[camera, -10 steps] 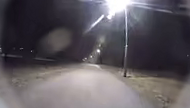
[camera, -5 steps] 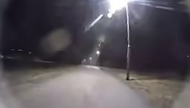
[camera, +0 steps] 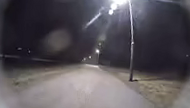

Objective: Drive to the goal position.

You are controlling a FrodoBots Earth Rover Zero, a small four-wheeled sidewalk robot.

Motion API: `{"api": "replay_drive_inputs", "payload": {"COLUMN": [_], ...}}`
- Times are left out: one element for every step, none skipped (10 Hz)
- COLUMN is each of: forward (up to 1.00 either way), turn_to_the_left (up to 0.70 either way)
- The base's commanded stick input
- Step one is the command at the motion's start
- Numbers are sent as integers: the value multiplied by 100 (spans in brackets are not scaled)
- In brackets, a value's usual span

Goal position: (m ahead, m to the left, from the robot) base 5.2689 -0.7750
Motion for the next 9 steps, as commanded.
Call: {"api": "replay_drive_inputs", "payload": {"forward": [85,85,85,85,85,85,85,85,85], "turn_to_the_left": [-1,0,0,0,-1,-3,-4,-4,-2]}}
